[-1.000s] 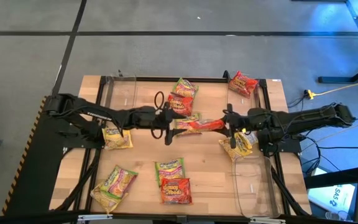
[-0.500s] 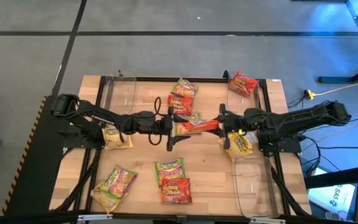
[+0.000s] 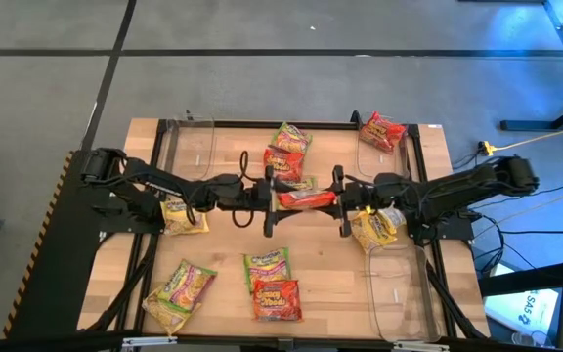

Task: Sort Maruchan noodles
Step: Put the orange noodle pack into the top right transparent bin

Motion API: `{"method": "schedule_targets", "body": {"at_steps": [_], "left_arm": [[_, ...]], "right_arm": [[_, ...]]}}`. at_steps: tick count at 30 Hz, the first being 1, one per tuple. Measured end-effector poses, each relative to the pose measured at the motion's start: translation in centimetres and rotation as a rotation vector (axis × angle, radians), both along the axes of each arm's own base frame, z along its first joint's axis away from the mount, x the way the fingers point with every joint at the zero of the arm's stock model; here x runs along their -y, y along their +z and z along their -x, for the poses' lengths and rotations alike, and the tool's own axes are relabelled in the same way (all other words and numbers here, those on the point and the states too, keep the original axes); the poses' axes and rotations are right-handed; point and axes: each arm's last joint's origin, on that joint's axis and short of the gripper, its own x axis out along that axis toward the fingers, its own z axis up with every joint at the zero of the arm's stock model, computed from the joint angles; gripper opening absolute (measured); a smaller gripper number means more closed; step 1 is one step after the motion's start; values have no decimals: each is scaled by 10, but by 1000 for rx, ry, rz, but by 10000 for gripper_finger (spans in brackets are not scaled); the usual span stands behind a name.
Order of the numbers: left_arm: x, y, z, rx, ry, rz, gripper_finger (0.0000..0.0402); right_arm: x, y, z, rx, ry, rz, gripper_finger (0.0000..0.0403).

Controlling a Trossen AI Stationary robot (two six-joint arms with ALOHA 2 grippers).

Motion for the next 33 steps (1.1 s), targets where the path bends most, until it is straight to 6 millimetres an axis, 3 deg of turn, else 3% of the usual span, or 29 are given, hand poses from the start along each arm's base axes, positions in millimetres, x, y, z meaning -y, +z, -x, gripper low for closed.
{"method": "schedule_targets", "body": {"at_steps": [5, 9, 17, 23, 28, 33], "left_arm": [[0, 0, 0, -4, -1, -1, 171], [0, -1, 0, -13, 1, -18, 154], [-2, -6, 4, -115, 82, -33, 153], [-8, -19, 10, -303, 164, -106, 153], [-16, -35, 9, -414, 147, -89, 153], [-21, -37, 7, -415, 136, -55, 153]], "right_arm": [[0, -1, -2, 4, -8, -1, 90], [0, -1, -1, 4, -13, -1, 100], [2, -2, 4, -86, -71, 39, 211], [5, 1, 20, -359, -137, 73, 279], [7, 20, 20, -408, -190, 85, 293], [6, 45, 0, -371, -189, 91, 286]]}}
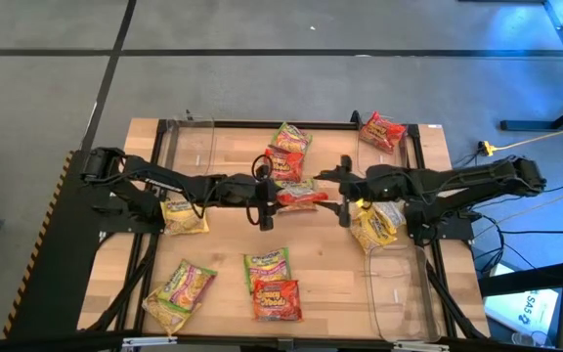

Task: Sort Maruchan noodles
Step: Put the orange noodle pack into the top right transparent bin

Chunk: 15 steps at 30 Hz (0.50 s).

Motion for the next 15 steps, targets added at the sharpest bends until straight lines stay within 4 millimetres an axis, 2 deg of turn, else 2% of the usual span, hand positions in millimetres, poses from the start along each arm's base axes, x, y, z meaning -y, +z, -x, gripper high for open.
{"method": "schedule_targets", "body": {"at_steps": [3, 8, 10, 15], "left_arm": [[-1, -1, 0, 0, 4, 7, 153], [-2, 0, 0, 8, 19, 28, 153], [-2, 0, 0, 8, 18, 29, 153], [-2, -1, 0, 2, 16, 31, 153]], "right_arm": [[0, 2, -21, -53, 2, 24, 281], [3, -8, -58, -251, -24, 7, 280], [4, -14, -68, -345, -38, -5, 280], [4, -22, -88, -439, -69, 11, 280]]}}
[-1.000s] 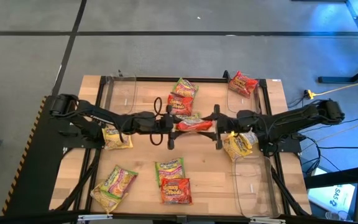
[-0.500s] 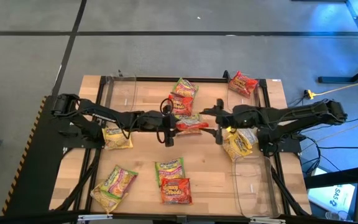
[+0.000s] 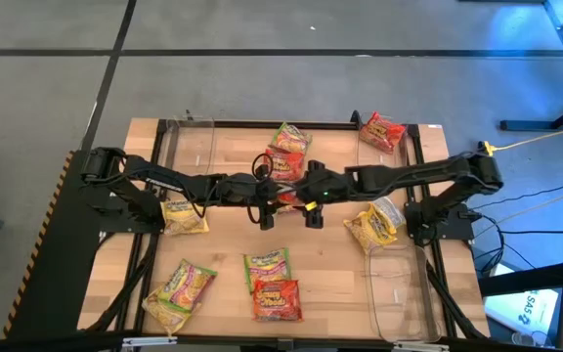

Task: Sort Maruchan noodles
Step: Put the orange noodle pack into the top right transparent bin

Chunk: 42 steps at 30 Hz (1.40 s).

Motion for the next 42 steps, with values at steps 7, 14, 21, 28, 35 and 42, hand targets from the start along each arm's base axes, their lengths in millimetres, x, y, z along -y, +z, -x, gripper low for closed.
{"method": "schedule_targets", "body": {"at_steps": [7, 14, 21, 28, 35, 42], "left_arm": [[0, 0, 0, -5, -7, -3, 154], [5, 3, 1, 23, 9, 0, 187], [6, 18, 7, 65, 19, 34, 219], [7, 31, 23, 26, 22, 53, 221], [7, 29, 24, -1, 25, 64, 222], [7, 28, 24, -3, 24, 64, 222]], "right_arm": [[5, -4, -4, -16, 18, 36, 218], [4, -4, -4, -24, 57, 58, 95], [7, 15, 16, -40, 59, 72, 68], [24, 47, 68, -118, -13, 108, 69], [59, 62, 129, -267, -221, 152, 71], [108, 41, 171, -352, -395, 184, 72]]}}
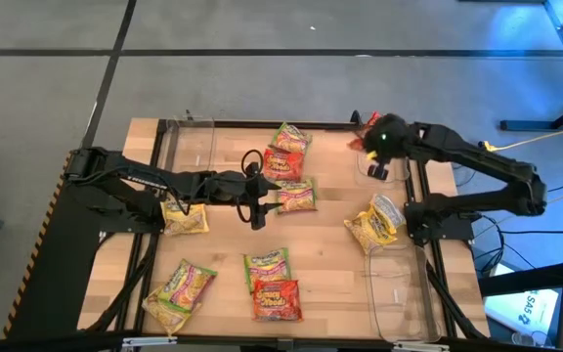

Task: Sort Maruchan noodles
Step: Put the orange noodle pack into the top right transparent bin

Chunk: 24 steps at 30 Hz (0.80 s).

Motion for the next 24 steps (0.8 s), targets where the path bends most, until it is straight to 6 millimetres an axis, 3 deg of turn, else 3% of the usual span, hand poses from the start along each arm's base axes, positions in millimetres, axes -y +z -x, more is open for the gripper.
{"method": "schedule_targets", "body": {"at_steps": [7, 12, 24], "left_arm": [[0, 0, 0, -1, -1, -4, 222], [0, 0, 0, 3, -2, -6, 222], [0, 0, 0, 1, -8, -21, 222]], "right_arm": [[47, -44, 27, -61, -53, -61, 73], [73, -55, 34, -3, -123, -105, 73], [114, -97, 44, -85, -144, -276, 73]]}}
